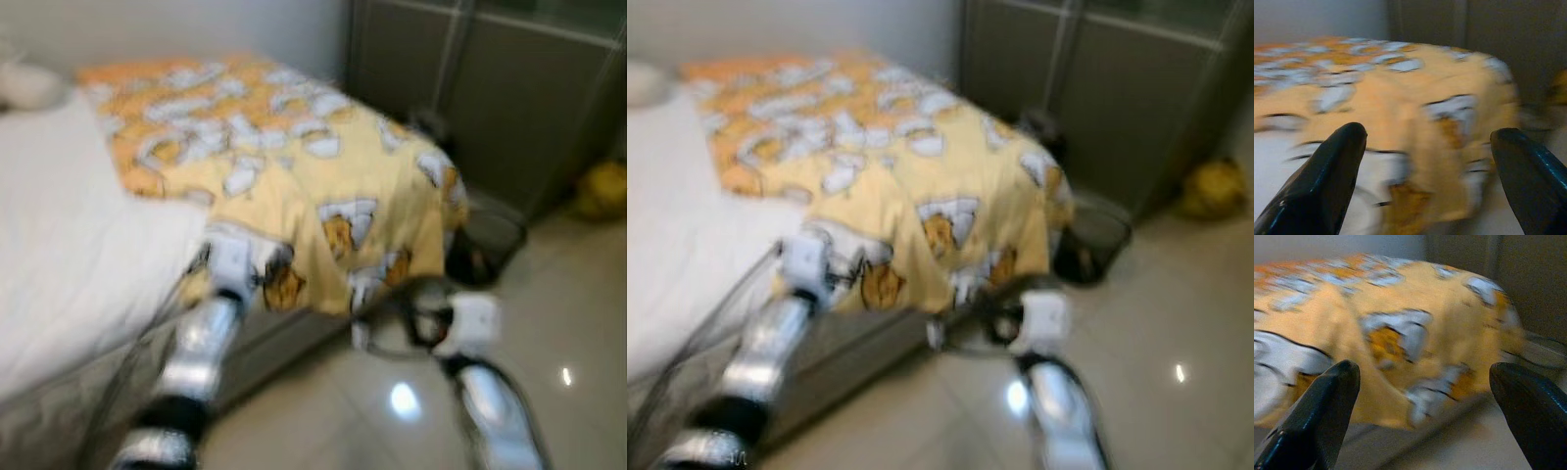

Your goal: Clean up the room

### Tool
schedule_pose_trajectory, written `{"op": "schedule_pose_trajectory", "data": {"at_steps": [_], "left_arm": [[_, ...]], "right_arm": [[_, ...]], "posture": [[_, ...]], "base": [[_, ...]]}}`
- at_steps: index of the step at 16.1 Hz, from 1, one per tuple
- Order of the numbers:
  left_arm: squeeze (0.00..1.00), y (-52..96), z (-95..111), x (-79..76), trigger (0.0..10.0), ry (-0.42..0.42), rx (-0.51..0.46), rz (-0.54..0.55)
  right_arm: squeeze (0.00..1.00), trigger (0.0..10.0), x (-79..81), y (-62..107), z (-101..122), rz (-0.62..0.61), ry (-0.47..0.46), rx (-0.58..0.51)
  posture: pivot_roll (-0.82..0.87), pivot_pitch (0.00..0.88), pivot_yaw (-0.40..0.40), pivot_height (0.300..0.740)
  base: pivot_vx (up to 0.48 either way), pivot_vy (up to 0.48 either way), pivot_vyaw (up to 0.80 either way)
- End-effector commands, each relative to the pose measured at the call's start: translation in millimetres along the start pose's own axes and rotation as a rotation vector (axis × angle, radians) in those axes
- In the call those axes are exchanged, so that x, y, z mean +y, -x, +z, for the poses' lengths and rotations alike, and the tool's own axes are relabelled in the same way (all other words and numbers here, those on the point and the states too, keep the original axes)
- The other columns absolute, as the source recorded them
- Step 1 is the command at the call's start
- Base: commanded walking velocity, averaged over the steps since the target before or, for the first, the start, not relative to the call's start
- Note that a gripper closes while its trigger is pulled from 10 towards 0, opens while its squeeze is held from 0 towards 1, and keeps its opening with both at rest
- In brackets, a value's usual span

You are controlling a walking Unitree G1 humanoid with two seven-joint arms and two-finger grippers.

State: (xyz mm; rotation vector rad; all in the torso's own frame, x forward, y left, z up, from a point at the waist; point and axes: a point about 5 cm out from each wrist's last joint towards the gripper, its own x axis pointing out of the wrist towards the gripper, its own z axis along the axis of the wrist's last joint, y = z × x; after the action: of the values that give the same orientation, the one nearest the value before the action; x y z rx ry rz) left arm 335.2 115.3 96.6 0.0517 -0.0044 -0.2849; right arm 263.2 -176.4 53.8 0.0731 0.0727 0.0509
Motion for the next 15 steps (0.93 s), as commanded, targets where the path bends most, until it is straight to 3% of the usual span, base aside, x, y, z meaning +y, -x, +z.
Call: {"op": "schedule_pose_trajectory", "data": {"at_steps": [1,3,4,6,15], "left_arm": [[0.0,0.7,1,8.3,10.0,-0.004,0.004,0.005],[0.0,-0.3,3,6.5,10.0,-0.024,-0.015,0.016],[0.0,-1.2,4,5.9,10.0,-0.085,-0.018,0.033],[0.0,-2.0,5,4.5,10.0,0.021,-0.026,0.01],[0.0,-1.4,-9,19.1,10.0,0.005,0.075,0.118]], "right_arm": [[0.0,10.0,8.3,-3.9,4,0.019,-0.012,-0.017],[0.0,10.0,7.2,-1.9,3,0.016,-0.01,-0.017],[0.0,10.0,7.3,-1.5,2,0.016,-0.009,-0.015],[0.0,10.0,7.4,-1.4,3,0.018,-0.01,-0.014],[0.0,10.0,7.7,-0.1,-1,0.03,0.003,0.005]], "posture": [[0.06,0.0,0.049,0.74],[0.06,0.0,0.048,0.74],[0.06,0.0,0.048,0.74],[0.06,0.0,0.047,0.74],[0.04,0.0,0.051,0.74]], "base": [[0.0,0.431,-0.74],[0.0,0.431,-0.65],[0.0,0.0,0.0],[0.144,0.0,0.0],[0.48,0.0,0.0]]}}
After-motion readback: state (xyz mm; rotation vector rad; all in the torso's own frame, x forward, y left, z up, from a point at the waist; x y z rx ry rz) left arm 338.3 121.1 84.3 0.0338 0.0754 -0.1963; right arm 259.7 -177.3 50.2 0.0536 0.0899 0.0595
